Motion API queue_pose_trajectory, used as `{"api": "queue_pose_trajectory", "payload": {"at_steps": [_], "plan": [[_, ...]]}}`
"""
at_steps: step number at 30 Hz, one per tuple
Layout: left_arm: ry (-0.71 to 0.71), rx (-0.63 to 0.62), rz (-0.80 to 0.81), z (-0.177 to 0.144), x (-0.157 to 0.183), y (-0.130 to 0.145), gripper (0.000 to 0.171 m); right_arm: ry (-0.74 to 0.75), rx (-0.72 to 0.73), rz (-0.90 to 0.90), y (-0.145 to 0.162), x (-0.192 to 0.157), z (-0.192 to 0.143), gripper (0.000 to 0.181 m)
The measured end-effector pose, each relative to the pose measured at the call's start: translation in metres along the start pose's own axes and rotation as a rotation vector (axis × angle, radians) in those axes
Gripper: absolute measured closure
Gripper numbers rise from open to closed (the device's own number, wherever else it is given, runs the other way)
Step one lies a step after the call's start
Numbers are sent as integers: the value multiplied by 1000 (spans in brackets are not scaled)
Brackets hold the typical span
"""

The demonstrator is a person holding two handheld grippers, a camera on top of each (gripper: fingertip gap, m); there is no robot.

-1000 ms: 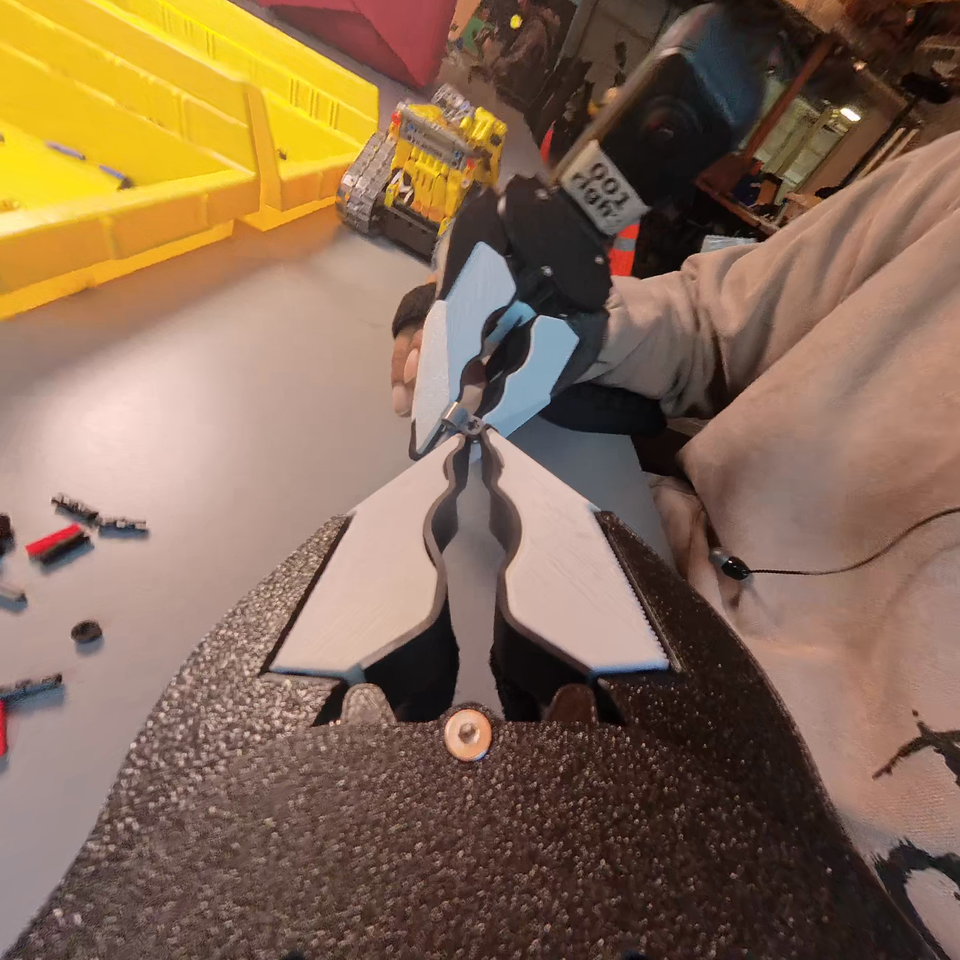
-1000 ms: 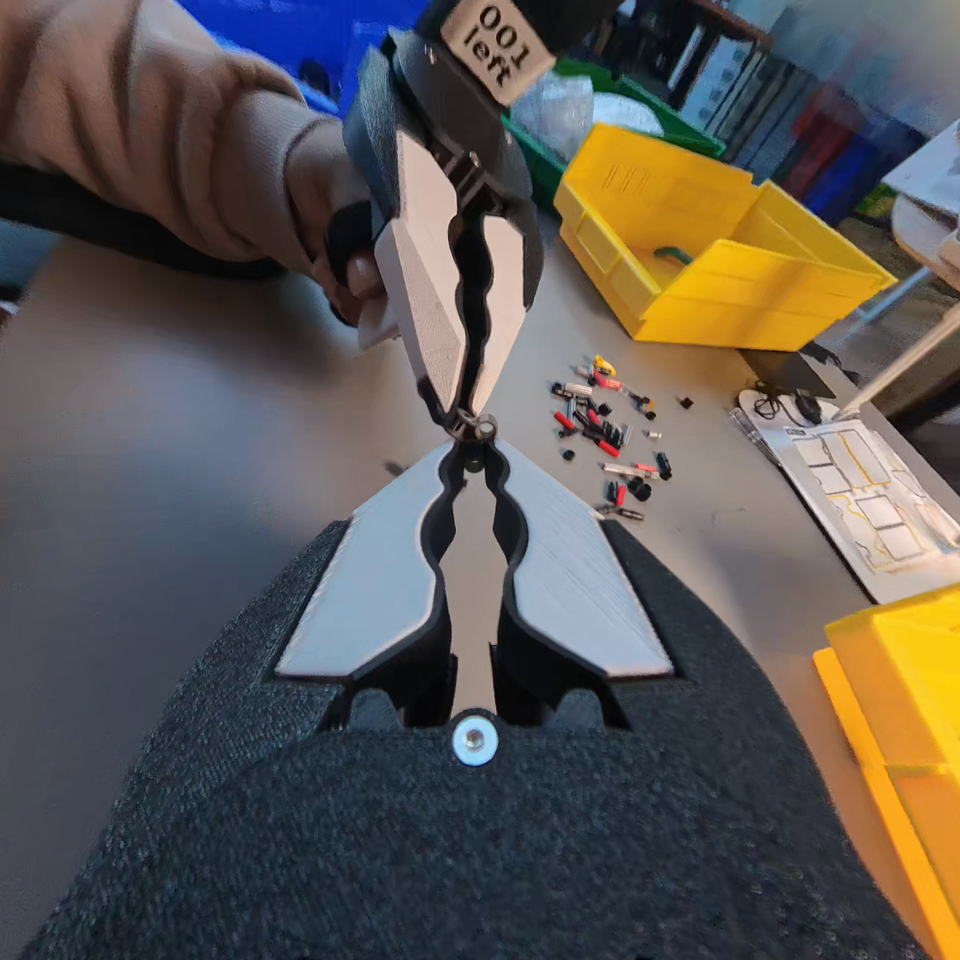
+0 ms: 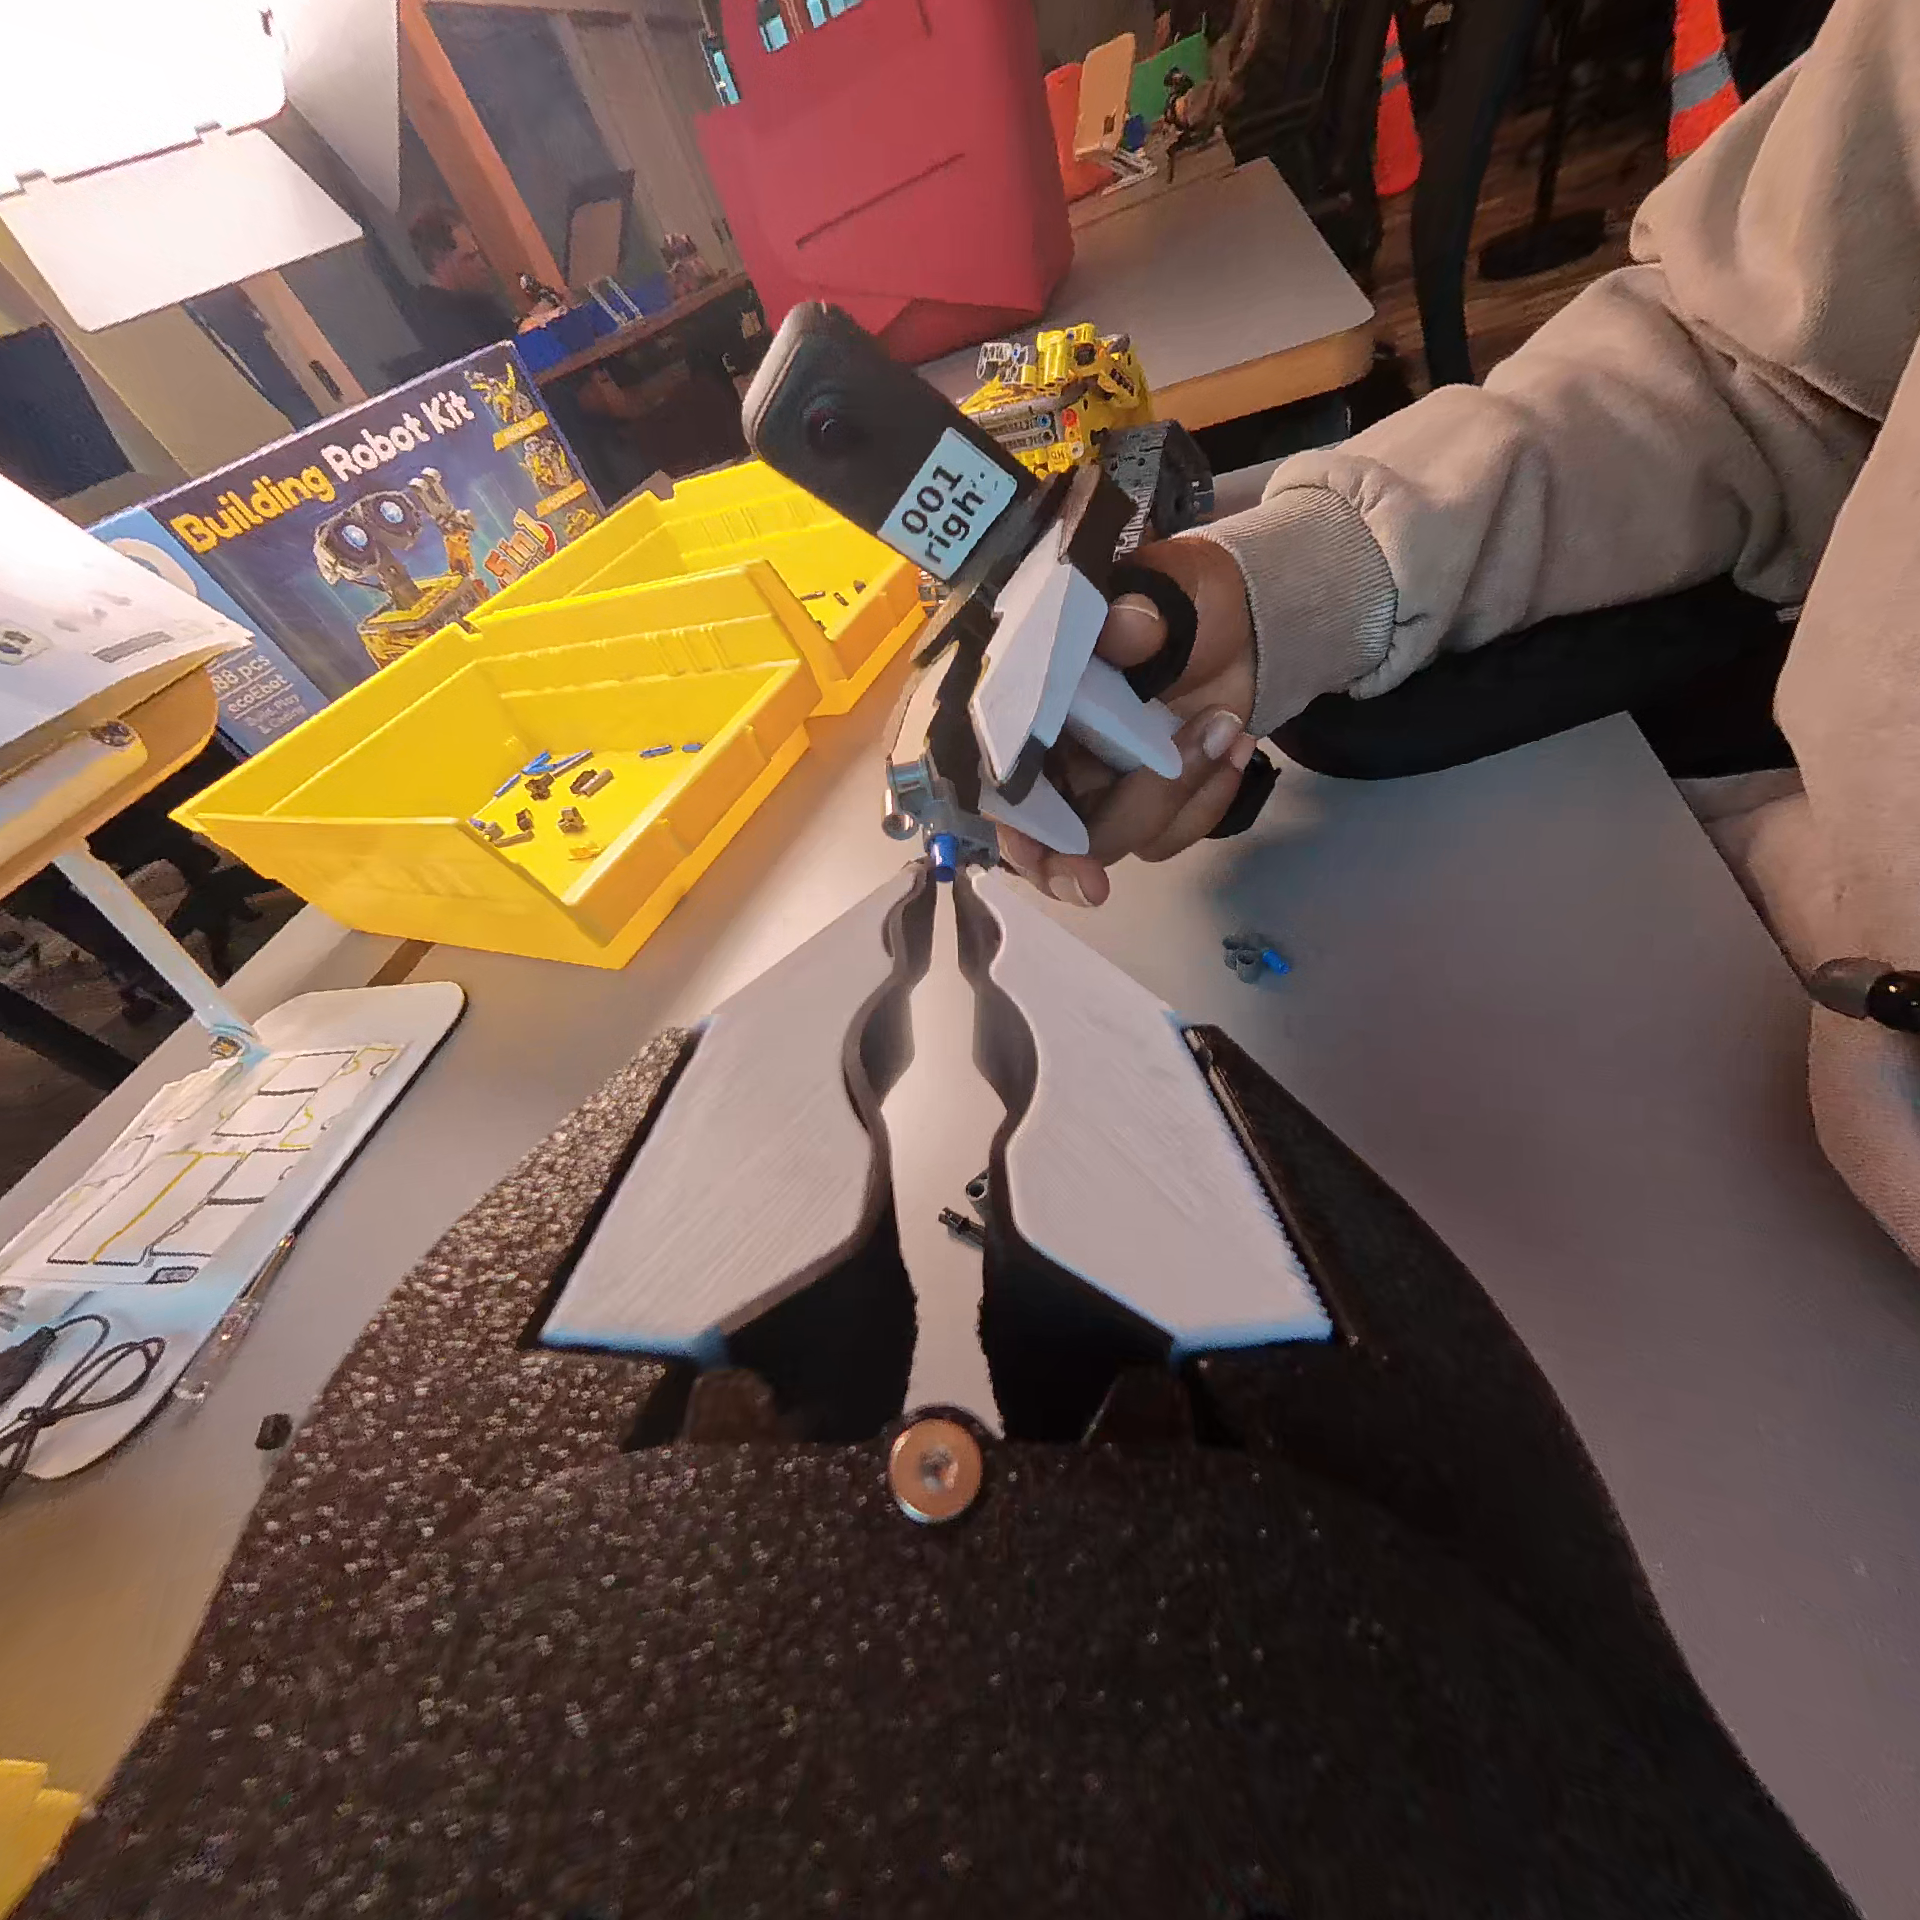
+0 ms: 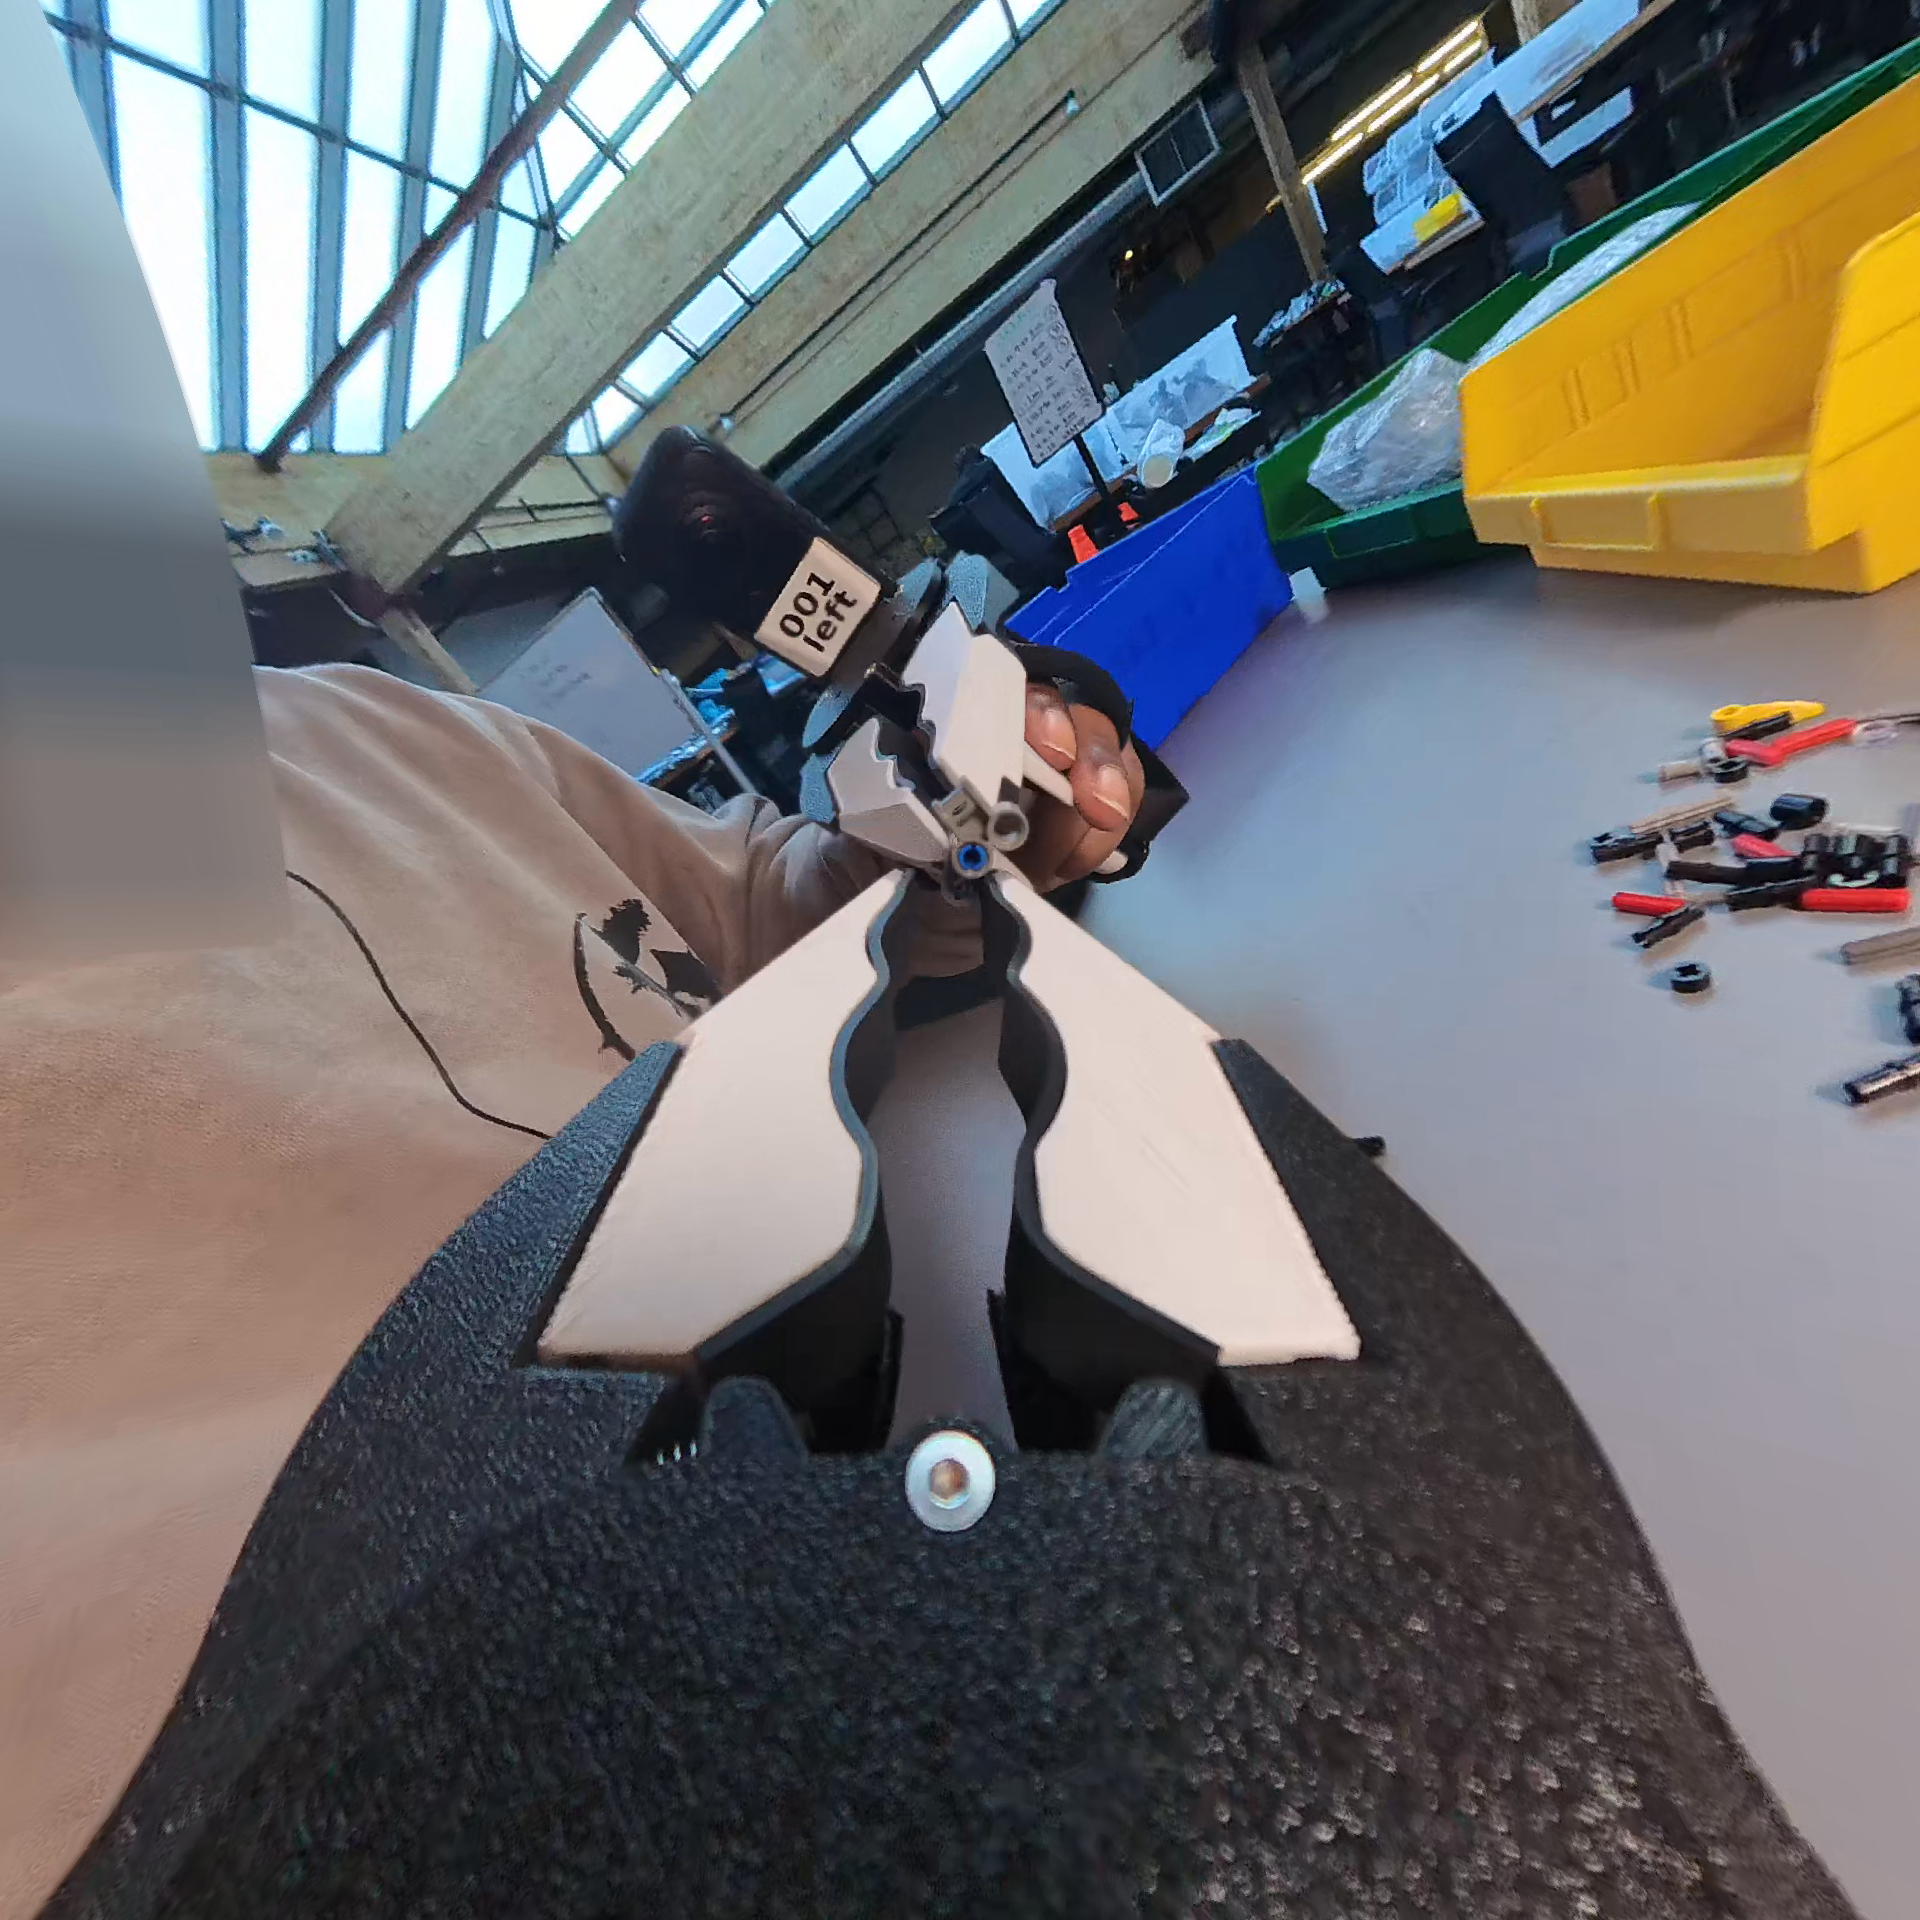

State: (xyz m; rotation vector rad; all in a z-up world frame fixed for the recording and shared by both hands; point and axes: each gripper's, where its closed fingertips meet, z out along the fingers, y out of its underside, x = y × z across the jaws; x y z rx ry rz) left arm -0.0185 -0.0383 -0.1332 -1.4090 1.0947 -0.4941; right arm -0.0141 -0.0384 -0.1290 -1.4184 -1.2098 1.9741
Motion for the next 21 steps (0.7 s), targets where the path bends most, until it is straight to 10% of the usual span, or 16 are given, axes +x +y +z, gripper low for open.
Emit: {"api": "queue_pose_trajectory", "payload": {"at_steps": [15,21], "plan": [[19,-41,2,4,6,10,168,75,-13,-34,2,10,-3,171],[175,92,-447,6,5,3,156,64,41,-106,-7,3,-3,176]]}}
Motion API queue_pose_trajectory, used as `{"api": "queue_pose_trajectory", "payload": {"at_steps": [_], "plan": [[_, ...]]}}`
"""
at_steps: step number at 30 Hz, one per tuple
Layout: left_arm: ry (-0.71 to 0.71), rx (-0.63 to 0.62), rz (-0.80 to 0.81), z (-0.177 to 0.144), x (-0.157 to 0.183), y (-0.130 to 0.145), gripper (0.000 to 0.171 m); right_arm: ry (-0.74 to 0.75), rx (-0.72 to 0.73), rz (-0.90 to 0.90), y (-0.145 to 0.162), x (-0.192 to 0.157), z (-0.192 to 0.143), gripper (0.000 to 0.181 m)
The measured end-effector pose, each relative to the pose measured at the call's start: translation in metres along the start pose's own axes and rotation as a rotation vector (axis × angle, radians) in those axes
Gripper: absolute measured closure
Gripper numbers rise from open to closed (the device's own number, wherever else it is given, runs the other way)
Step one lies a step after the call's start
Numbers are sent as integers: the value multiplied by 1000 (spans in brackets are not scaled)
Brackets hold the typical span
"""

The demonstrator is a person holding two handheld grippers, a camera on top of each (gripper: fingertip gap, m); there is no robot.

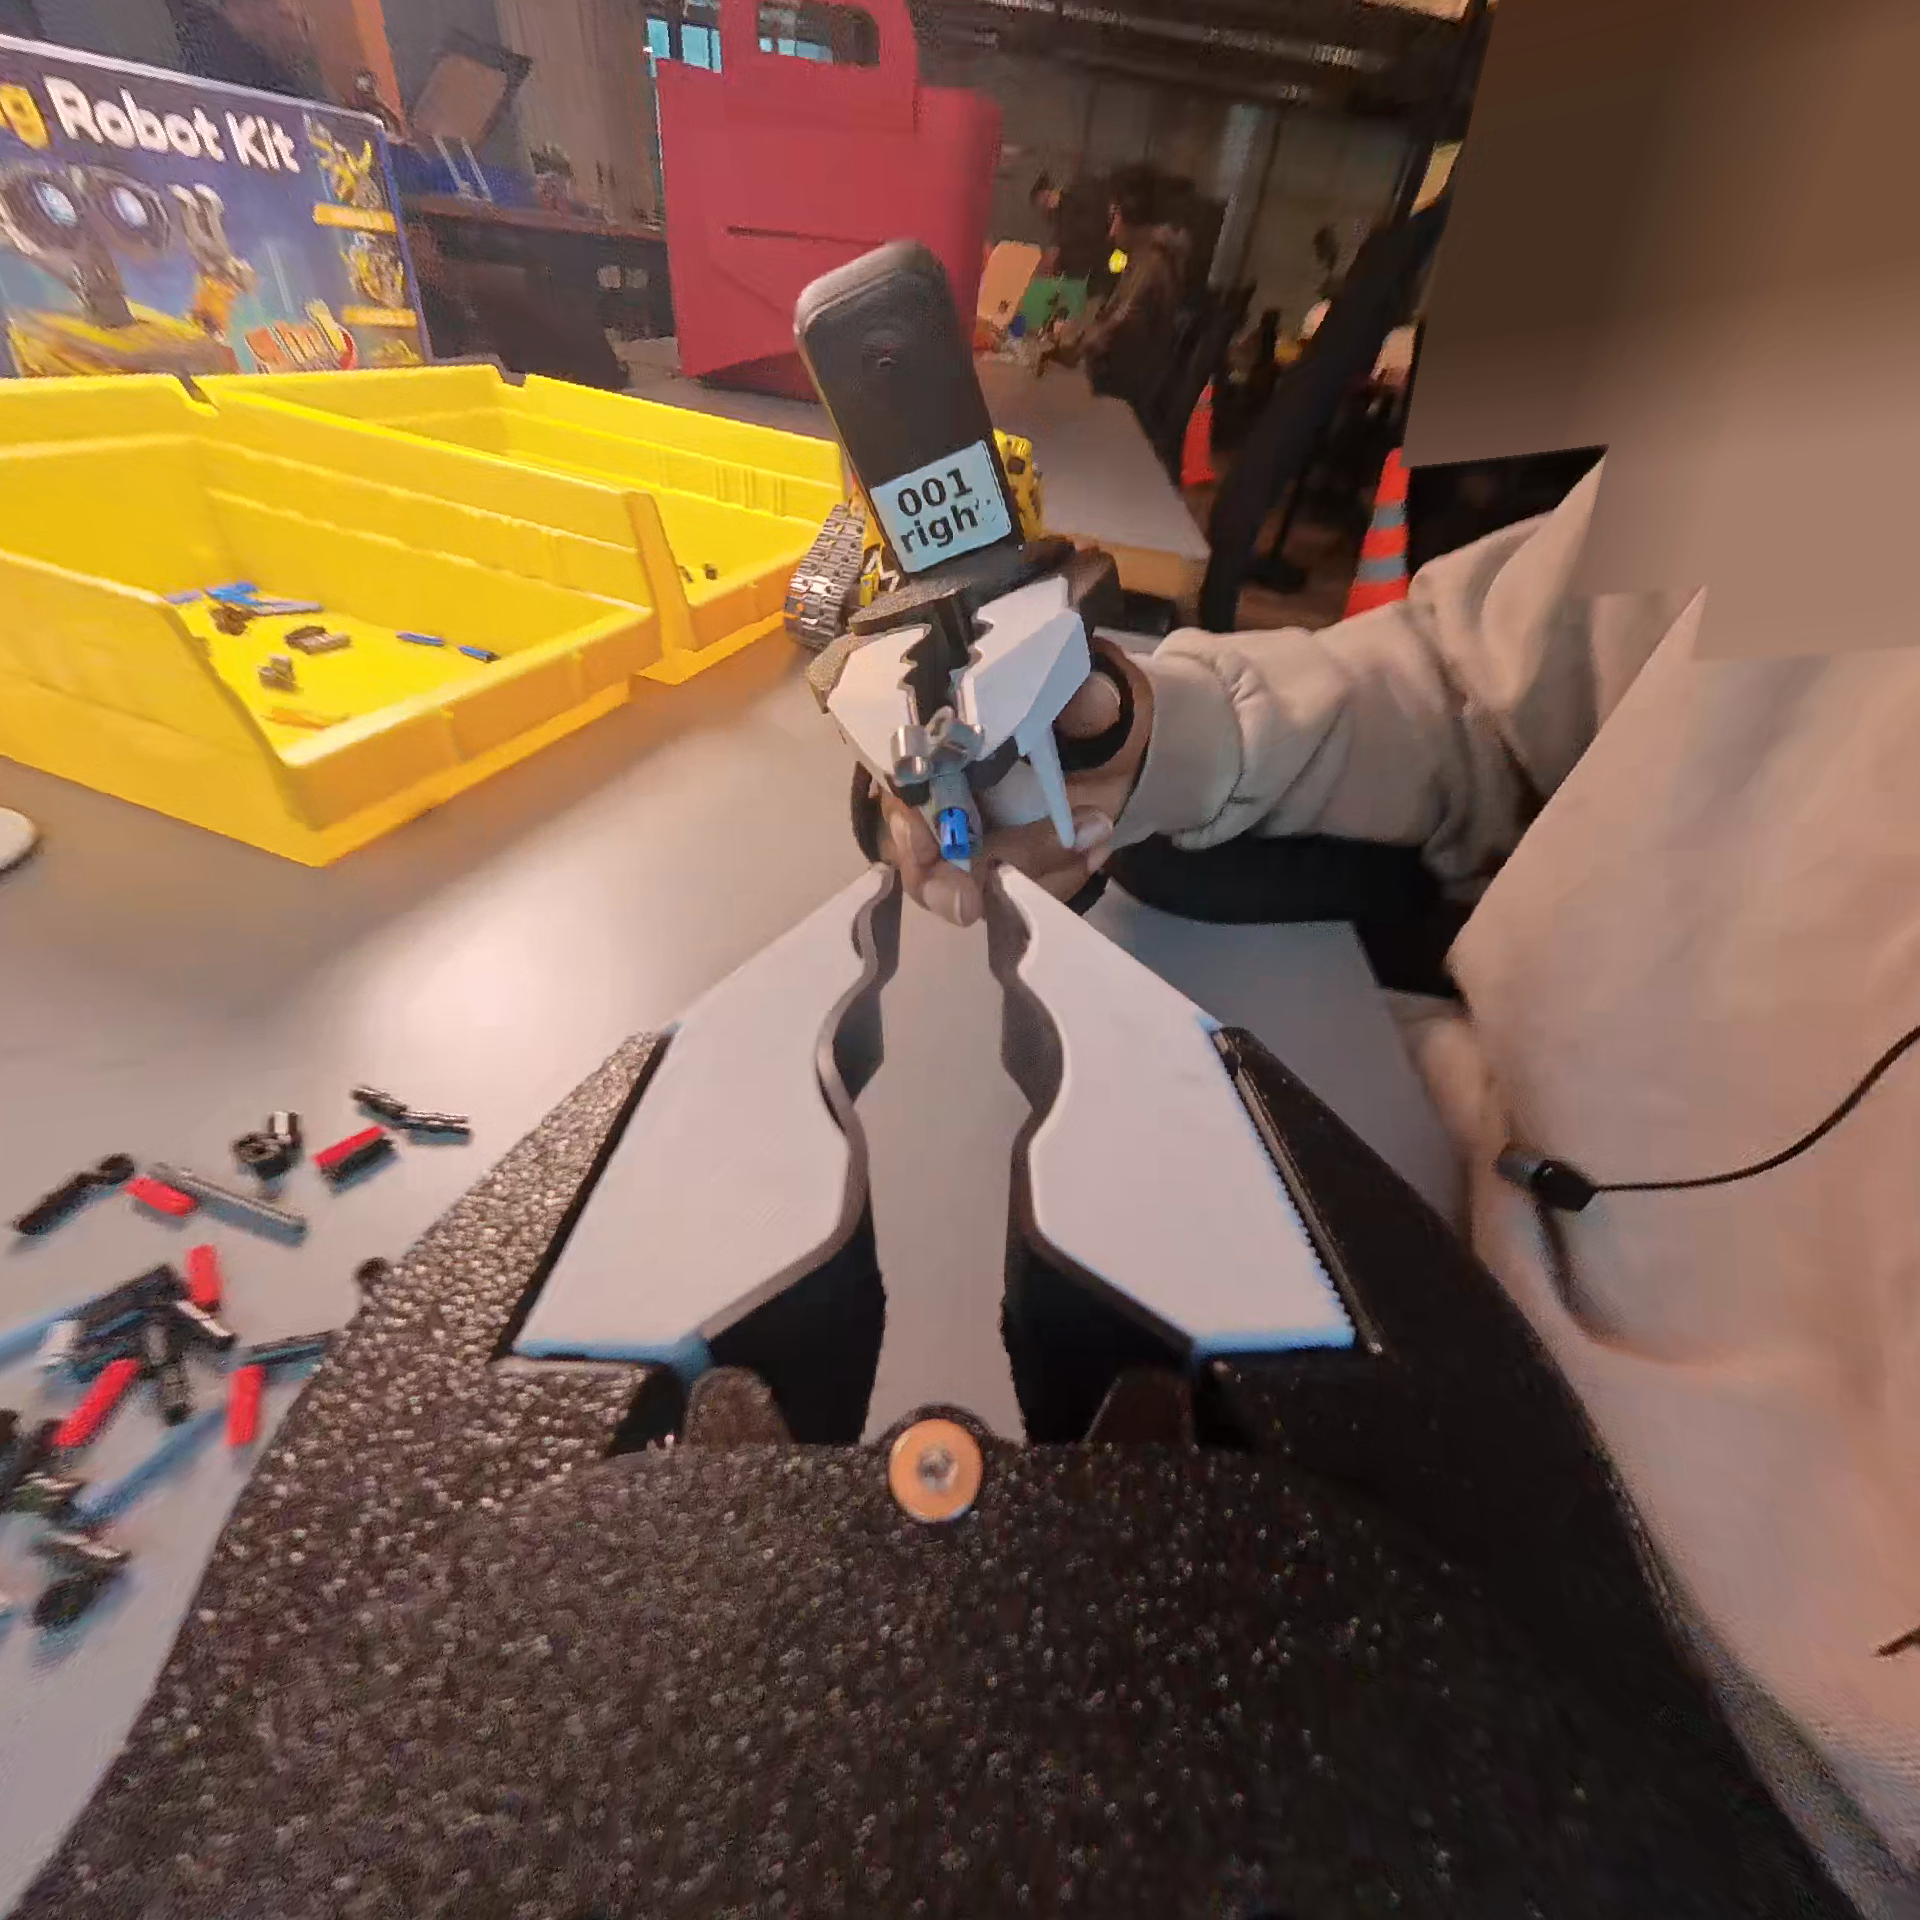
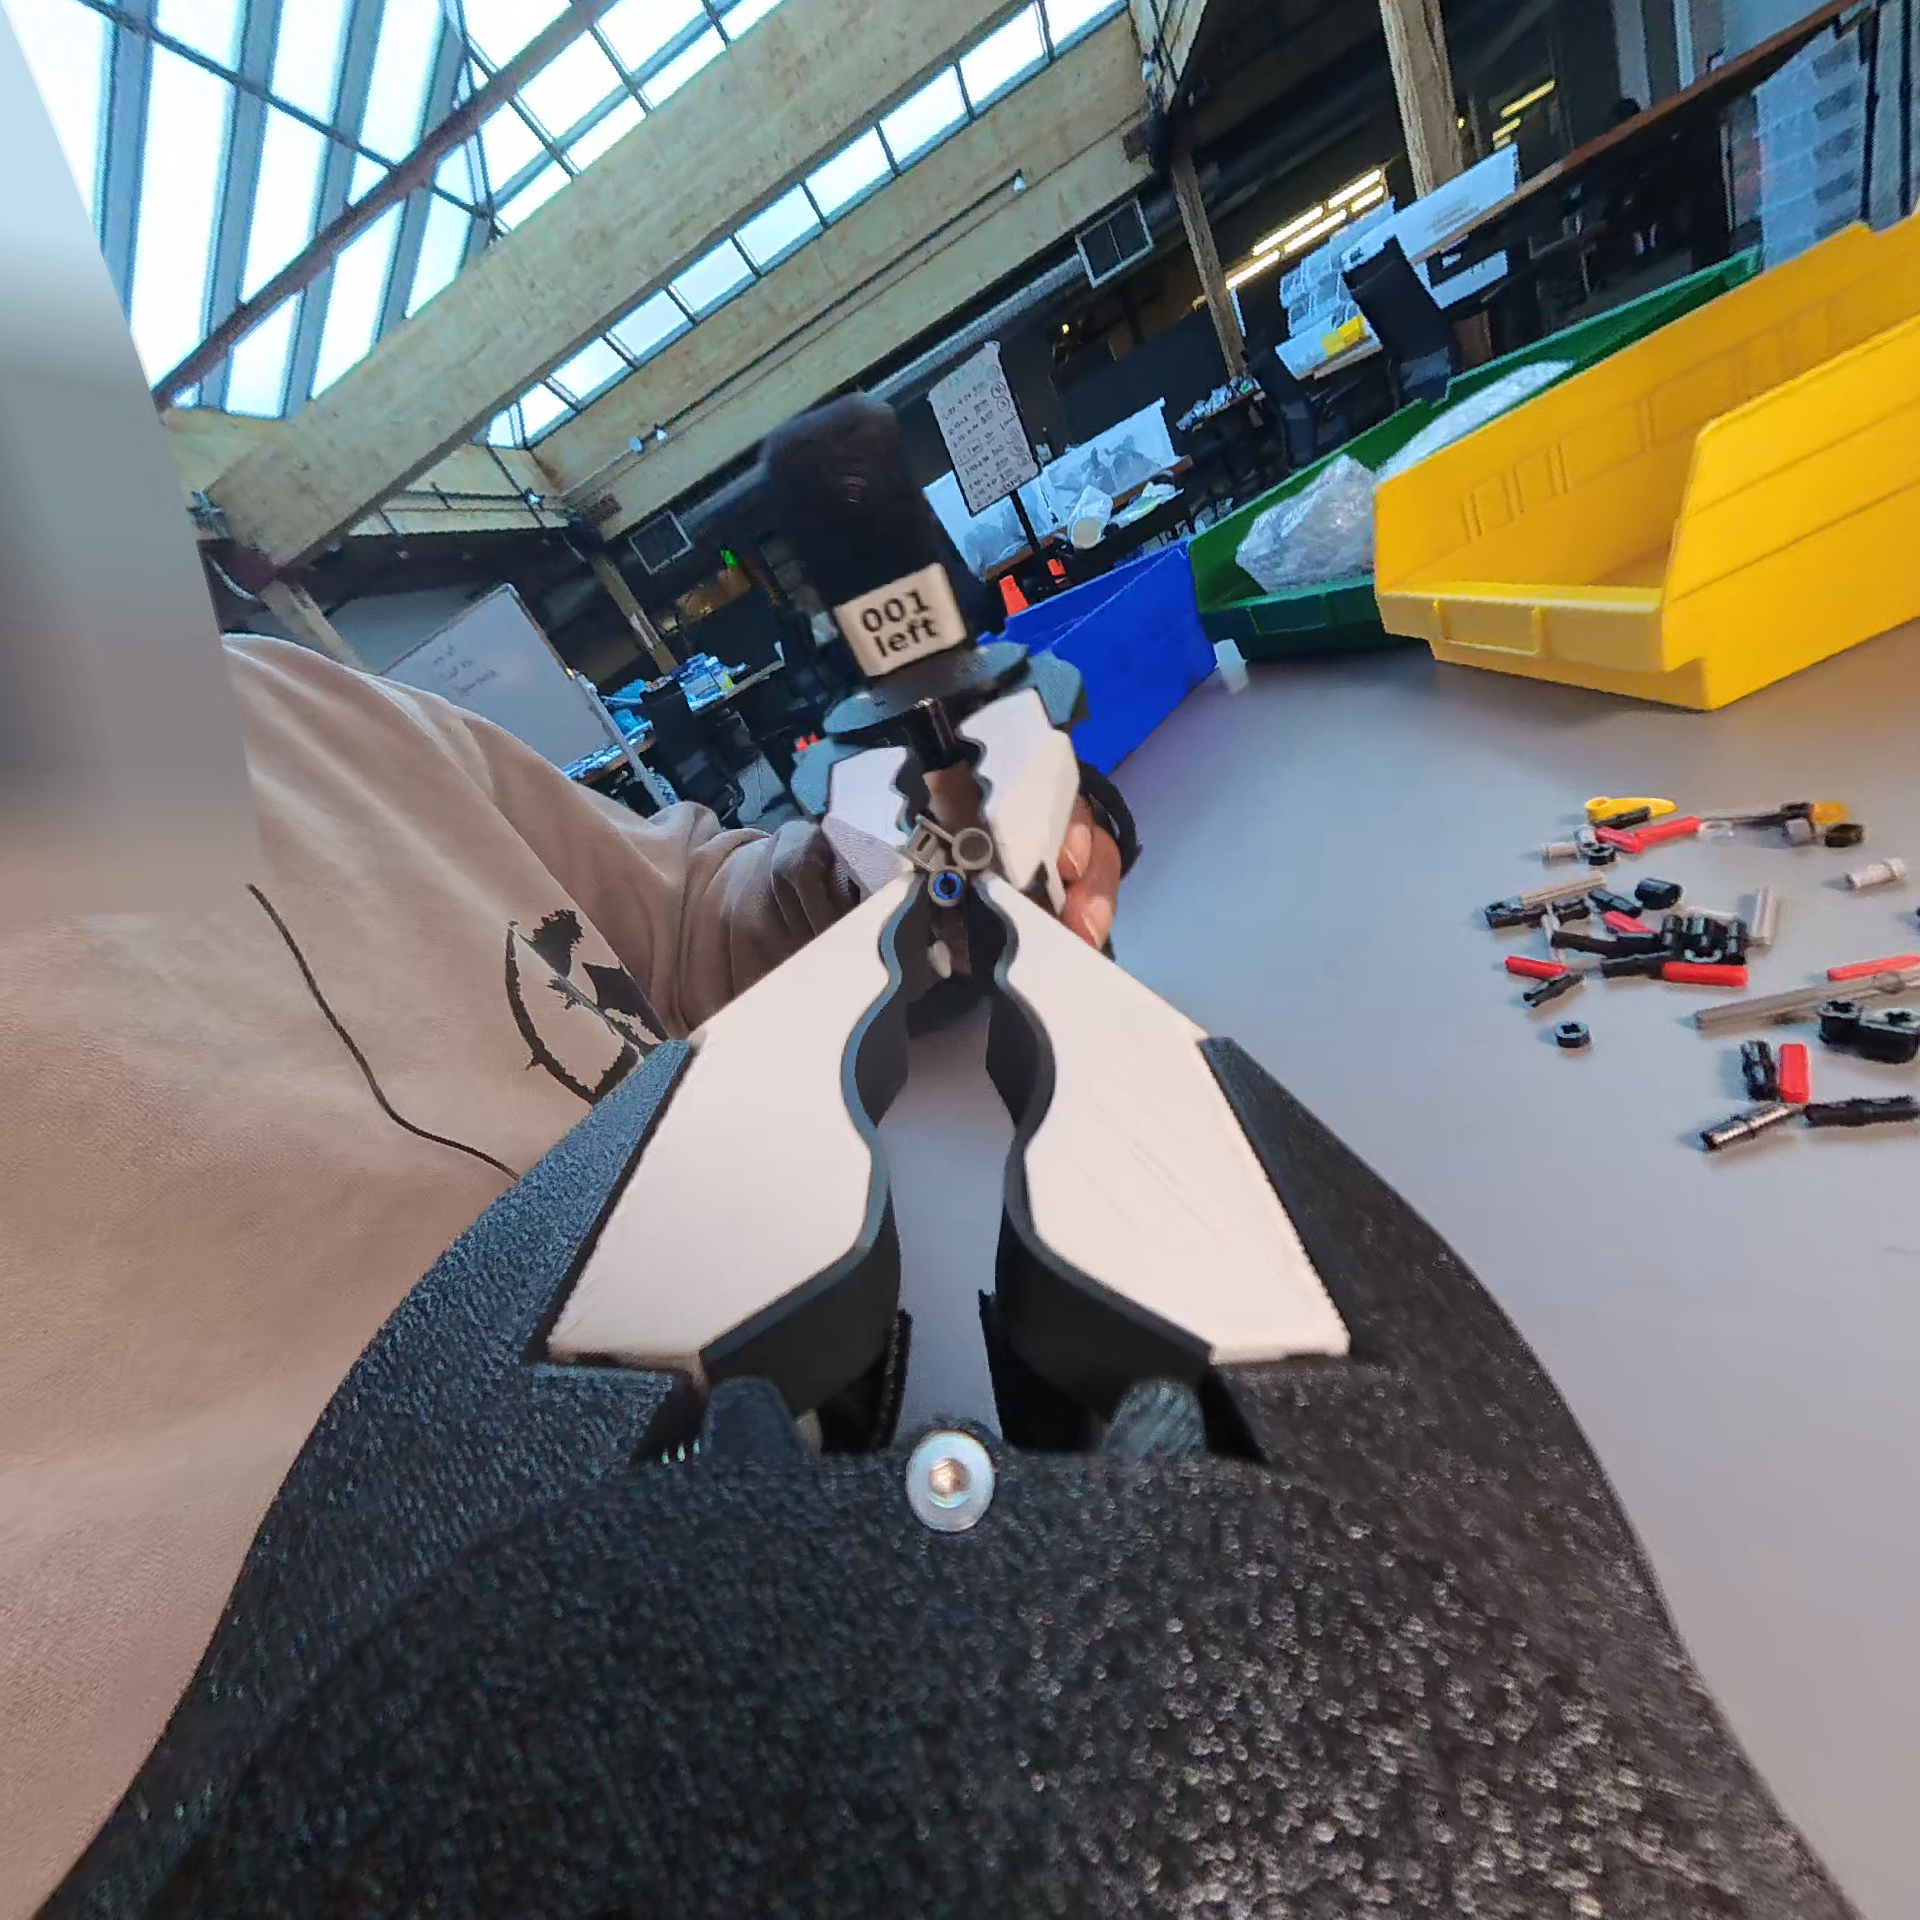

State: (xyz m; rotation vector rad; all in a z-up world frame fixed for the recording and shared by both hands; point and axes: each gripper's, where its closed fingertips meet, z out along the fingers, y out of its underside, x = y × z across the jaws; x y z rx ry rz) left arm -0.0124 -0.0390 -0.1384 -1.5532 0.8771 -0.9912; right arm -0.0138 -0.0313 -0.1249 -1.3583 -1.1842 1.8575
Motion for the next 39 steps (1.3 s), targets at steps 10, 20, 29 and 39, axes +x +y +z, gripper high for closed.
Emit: {"api": "queue_pose_trajectory", "payload": {"at_steps": [10,20,29,39], "plan": [[59,110,-166,5,2,-13,165,22,54,-73,-6,-1,5,176],[24,9,-126,5,2,-4,165,30,17,-84,3,0,7,176],[24,121,-160,-1,1,-25,166,9,90,-125,-12,-7,6,179],[60,178,-195,-5,3,-35,167,-28,82,-111,-13,-11,5,178]]}}
